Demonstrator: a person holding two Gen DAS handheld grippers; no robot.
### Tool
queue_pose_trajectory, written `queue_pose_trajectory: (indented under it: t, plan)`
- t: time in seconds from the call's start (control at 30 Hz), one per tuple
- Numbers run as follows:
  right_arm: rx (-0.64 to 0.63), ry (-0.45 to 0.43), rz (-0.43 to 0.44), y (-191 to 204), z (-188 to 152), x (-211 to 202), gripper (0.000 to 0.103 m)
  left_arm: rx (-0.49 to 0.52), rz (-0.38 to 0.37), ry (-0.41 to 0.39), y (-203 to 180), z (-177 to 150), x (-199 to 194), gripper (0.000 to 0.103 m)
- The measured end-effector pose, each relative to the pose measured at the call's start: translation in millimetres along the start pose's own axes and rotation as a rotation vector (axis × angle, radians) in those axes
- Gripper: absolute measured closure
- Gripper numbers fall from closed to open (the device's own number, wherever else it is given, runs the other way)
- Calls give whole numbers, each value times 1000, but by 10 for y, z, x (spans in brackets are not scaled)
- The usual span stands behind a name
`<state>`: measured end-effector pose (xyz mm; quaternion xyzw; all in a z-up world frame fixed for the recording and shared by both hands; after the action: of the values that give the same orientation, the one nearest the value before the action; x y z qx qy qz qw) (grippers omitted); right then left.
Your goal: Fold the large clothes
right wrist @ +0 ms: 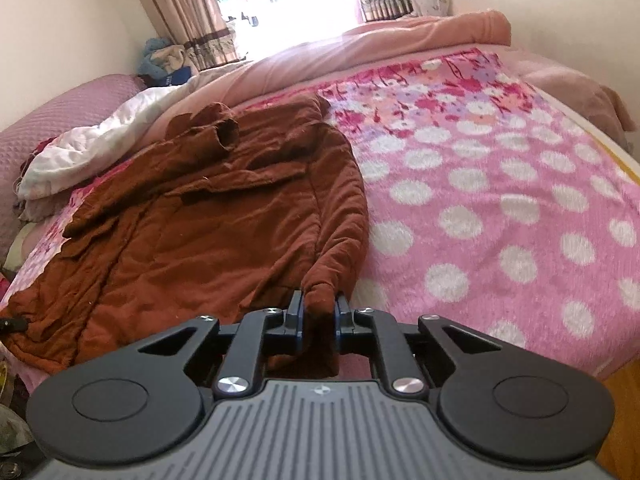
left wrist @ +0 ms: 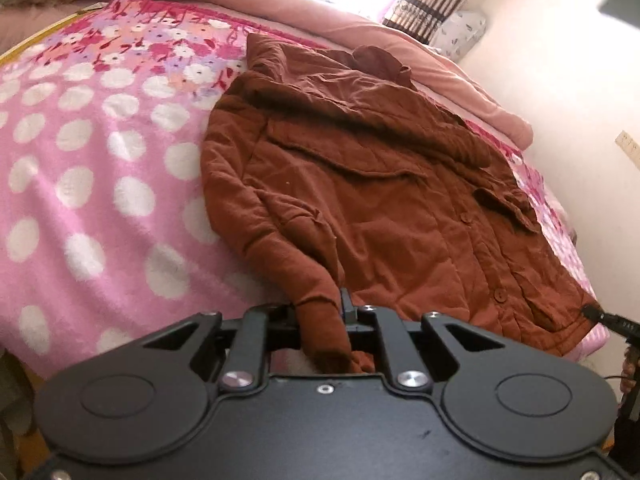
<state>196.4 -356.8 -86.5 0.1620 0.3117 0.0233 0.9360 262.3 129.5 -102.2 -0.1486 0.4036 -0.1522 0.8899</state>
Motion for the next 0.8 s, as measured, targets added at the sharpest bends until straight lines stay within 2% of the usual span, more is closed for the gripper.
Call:
queue_pose_trajectory:
  t: [0.2,0.33,0.53,0.8]
  plan:
    - [-23,-1,26,64,144,29,89,23,19,21,-23,118,69,91]
    - [-40,4,51,117,360,74,90,68,18,15,-145,382,124,91]
    - [-95,-10,61,263,889,207,90,135,12,-19,-333,1040,264,89]
    - [-64,-26,61,347,1818,680,90,97,14,-70,-366,2129,574,89]
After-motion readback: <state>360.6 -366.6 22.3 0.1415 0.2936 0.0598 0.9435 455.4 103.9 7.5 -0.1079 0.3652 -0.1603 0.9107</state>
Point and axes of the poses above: each gripper's, at about its wrist camera, not at the fingertips, and x roughly the way its jaws point, y to its left, z to its top, the point moved 5 cm from there along x, roughly the way its jaws point
